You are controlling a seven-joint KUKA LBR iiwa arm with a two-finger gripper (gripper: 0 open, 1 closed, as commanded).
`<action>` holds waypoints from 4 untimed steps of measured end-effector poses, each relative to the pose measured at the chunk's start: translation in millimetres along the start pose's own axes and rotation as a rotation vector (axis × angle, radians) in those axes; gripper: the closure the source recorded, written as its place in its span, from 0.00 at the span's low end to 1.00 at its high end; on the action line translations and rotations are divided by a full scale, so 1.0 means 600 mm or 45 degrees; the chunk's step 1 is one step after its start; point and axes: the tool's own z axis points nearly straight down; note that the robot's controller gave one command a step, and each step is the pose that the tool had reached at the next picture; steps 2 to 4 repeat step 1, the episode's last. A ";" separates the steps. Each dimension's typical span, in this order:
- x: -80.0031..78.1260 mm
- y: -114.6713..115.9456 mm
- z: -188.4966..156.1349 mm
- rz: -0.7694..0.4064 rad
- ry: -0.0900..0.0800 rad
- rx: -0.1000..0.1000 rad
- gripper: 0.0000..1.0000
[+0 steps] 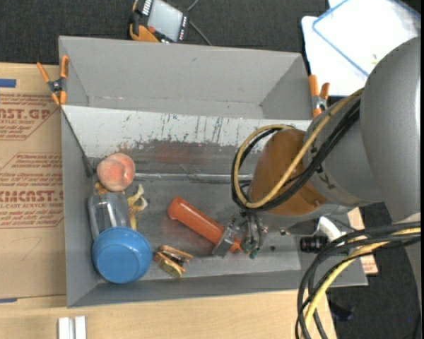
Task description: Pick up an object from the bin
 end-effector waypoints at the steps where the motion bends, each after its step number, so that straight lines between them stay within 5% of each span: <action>1: 0.001 0.000 -0.063 -0.001 0.003 0.001 1.00; 4: 0.001 0.000 -0.063 -0.001 0.003 0.001 1.00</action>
Offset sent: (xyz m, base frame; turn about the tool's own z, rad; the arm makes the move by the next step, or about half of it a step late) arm -0.0007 0.0002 0.0602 -0.0003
